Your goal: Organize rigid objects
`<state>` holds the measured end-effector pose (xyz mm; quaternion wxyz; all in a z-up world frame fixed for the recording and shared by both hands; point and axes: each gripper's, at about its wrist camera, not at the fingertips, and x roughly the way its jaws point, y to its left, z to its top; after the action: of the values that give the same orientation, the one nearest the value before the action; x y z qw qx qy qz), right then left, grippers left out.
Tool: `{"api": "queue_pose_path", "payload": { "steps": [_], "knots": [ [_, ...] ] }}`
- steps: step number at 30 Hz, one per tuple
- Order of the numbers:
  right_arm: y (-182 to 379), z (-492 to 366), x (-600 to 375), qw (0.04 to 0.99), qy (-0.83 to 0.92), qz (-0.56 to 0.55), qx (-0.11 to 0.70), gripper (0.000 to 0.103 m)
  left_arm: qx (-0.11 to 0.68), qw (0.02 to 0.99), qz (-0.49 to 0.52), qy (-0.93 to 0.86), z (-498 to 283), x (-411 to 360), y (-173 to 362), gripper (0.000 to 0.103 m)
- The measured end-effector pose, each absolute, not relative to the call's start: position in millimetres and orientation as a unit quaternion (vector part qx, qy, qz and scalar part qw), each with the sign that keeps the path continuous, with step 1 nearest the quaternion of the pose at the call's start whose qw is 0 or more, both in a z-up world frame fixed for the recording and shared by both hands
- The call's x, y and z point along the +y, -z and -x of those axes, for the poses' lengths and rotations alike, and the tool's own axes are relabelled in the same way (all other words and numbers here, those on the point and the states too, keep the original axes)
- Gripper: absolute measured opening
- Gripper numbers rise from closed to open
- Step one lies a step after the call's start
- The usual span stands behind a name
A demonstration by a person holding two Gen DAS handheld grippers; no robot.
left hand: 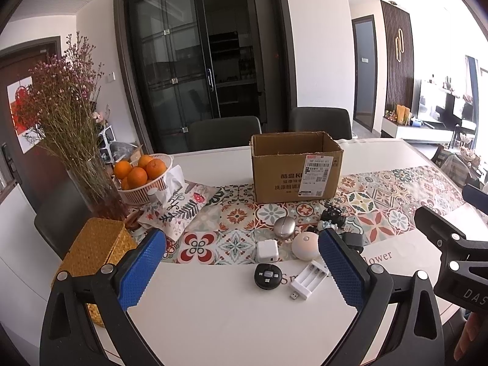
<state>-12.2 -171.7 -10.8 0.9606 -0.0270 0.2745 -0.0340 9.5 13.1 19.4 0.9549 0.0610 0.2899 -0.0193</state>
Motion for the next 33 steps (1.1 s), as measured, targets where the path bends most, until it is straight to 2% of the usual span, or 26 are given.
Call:
{"api": "queue_pose_path", "payload": {
  "steps": [25, 33],
  "knots": [
    [11.5, 11.3, -172.0, 0.96, 0.034, 0.028, 0.275, 0.1, 0.289, 0.955, -0.06, 0.021, -14.2, 11.2, -20.7, 0.102],
    [24.7, -0.9, -170.7, 0.954, 0.021, 0.029, 0.298, 0.1, 0.328, 0.943, -0.057, 0.021, -22.1, 17.3, 0.6, 0.102]
  ]
}}
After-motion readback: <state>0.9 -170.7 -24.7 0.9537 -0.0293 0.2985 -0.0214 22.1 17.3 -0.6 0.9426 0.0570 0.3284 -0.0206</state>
